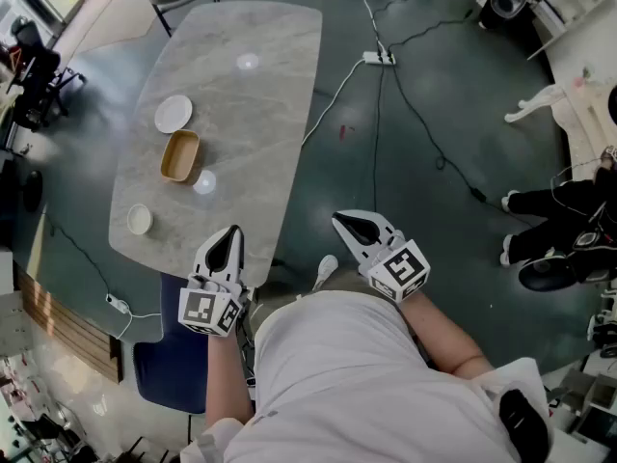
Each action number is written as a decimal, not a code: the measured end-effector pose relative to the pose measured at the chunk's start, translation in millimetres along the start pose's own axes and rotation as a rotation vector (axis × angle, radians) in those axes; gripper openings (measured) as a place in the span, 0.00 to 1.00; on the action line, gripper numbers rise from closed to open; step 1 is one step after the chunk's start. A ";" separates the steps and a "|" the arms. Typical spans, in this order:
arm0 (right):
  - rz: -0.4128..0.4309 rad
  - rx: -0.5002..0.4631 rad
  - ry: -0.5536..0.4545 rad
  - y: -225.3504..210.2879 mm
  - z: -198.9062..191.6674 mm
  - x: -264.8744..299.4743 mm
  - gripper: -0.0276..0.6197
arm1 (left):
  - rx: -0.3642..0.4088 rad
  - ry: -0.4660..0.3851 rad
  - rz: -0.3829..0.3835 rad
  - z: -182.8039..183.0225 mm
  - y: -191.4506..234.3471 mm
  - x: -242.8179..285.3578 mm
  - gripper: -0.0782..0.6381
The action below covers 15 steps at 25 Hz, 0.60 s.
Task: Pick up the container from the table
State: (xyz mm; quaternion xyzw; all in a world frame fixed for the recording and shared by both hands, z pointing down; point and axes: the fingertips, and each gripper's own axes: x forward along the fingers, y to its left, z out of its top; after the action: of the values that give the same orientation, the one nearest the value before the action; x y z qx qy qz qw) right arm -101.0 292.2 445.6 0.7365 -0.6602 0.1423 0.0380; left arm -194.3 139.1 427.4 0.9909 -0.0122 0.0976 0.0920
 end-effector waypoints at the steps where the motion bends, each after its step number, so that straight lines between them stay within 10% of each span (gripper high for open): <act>1: 0.001 0.000 -0.001 -9.3 -0.3 -7.0 0.06 | 0.008 0.001 0.000 1.6 -8.1 9.2 0.11; 15: 0.000 0.045 -0.054 -99.3 2.2 -45.7 0.06 | 0.034 0.048 0.008 9.3 -60.4 84.6 0.11</act>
State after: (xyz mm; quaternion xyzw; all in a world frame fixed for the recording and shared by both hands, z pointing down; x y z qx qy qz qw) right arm -7.0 348.1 444.8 0.7407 -0.6576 0.1372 0.0037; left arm -106.9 196.2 424.1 0.9896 -0.0124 0.1221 0.0747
